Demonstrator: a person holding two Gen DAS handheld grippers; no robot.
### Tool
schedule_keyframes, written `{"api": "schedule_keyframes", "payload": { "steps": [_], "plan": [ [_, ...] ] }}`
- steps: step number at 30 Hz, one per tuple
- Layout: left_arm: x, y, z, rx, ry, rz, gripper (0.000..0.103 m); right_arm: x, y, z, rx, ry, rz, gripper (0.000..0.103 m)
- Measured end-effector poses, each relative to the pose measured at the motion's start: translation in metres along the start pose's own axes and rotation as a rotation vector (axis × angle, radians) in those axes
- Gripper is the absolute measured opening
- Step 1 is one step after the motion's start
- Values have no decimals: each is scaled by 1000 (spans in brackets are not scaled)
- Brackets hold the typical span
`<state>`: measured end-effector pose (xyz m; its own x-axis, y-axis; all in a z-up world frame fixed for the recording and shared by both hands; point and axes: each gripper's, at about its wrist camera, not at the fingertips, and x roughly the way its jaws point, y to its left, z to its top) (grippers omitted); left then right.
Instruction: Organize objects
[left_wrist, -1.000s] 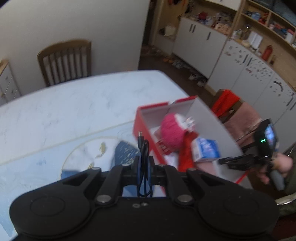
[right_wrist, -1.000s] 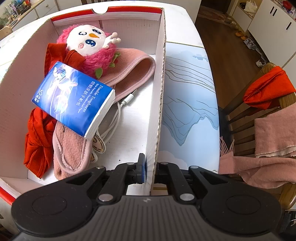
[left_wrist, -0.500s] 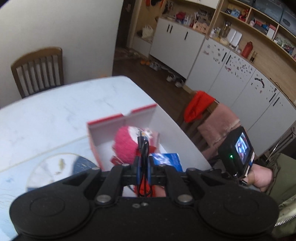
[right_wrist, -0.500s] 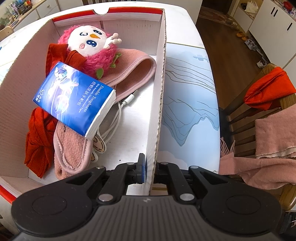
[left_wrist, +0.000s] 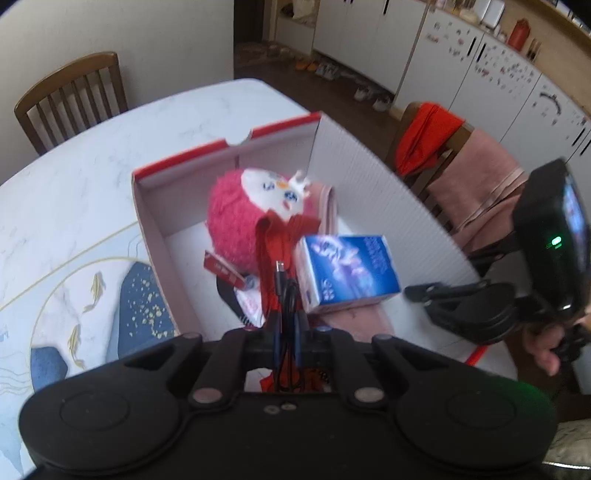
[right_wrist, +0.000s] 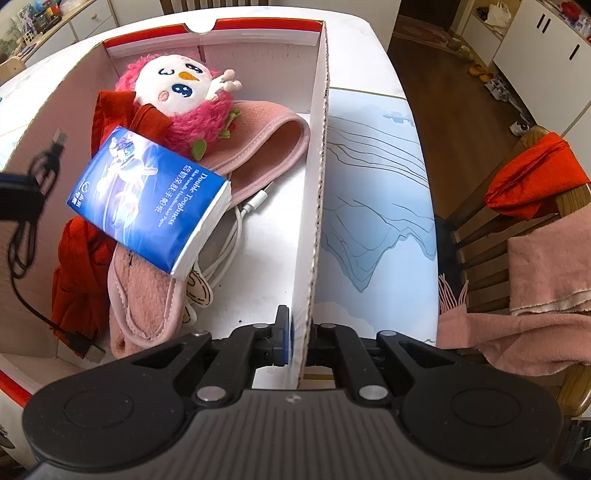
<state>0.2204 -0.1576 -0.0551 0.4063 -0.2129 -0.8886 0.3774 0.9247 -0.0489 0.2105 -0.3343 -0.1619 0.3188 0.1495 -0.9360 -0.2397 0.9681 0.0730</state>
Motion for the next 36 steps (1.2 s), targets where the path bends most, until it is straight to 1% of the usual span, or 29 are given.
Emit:
{"api": "schedule_keyframes", "payload": {
  "steps": [2,8,11,13,15,17,19,22,25,26,27,30,33,36],
  "plan": [
    [7,0,-1,-9,21,3,5,-1,1,-1,0,1,-3,5],
    [25,-2,-2,-21,51,14,5,-1,2,-2,-20,3,8,5],
    [33,-4,-3,-21,62,36,6,-1,4,-2,-36,1,7,5],
    [37,-4,-3,-24,71,47,8,-1,2,-2,-35,3,18,5],
    [41,-3,-3,-39,82,53,13,-2,0,-2,-37,3,31,5],
    [41,-3,-5,-49,77,59,13,-2,-2,-3,-44,1,43,5],
    [40,-3,-6,-60,71,64,16,-3,-2,-4,-55,-3,50,5],
    [35,-5,-8,-72,57,75,21,-8,2,-8,-103,-23,37,6],
    [29,-9,-12,-78,39,92,27,-15,1,-10,-103,-37,48,7],
    [27,-11,-12,-80,33,104,35,-17,-1,-9,-101,-43,52,7],
    [23,-12,-13,-81,22,113,46,-20,-2,-10,-101,-49,55,7],
    [9,-12,-18,-94,-24,120,63,-34,-2,-13,-101,-81,55,7],
    [-5,-12,-21,-99,-63,112,68,-50,-3,-17,-87,-119,50,7],
    [-20,-11,-25,-89,-108,118,76,-71,-3,-21,-68,-191,34,7]
  ]
}}
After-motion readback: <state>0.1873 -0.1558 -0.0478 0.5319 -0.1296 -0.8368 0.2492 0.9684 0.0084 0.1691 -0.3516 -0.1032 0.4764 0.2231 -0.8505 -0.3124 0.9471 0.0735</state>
